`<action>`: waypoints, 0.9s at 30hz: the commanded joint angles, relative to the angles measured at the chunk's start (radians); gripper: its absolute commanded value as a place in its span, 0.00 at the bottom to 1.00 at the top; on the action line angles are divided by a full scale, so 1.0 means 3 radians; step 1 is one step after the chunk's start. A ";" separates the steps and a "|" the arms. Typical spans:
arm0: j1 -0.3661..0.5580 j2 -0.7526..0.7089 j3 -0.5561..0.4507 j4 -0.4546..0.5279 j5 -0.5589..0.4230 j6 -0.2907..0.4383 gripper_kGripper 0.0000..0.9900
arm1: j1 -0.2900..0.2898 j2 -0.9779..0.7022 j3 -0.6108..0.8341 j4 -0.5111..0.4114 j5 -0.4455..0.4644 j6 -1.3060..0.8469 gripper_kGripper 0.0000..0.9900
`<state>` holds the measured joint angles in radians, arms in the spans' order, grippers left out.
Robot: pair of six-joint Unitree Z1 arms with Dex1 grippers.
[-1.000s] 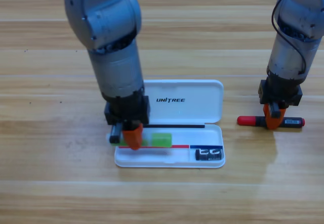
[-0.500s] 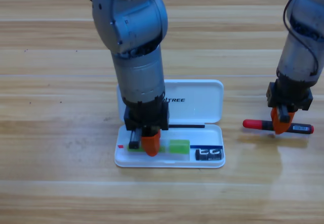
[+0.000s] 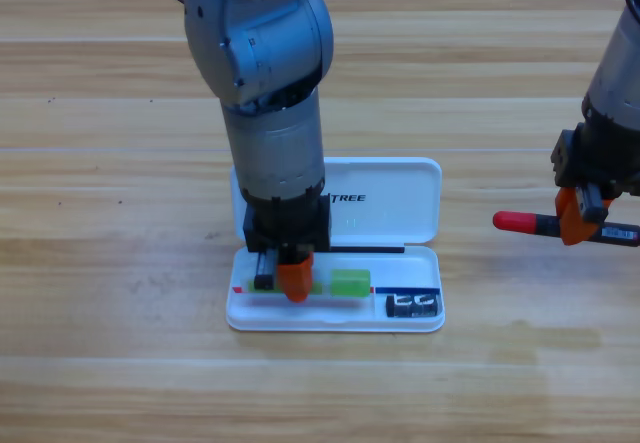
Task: Clean up eraser and pencils
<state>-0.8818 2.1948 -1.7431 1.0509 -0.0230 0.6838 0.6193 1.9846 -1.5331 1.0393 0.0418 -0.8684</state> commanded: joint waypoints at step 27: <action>-0.0047 0.0267 0.0063 0.0040 0.0071 -0.0127 1.00 | 0.0502 -0.0183 -0.0034 0.0181 0.0075 0.0231 0.00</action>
<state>-0.8821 2.2292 -1.7430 1.0509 -0.0133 0.6597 0.7199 1.9764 -1.5399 1.0775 0.0500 -0.8084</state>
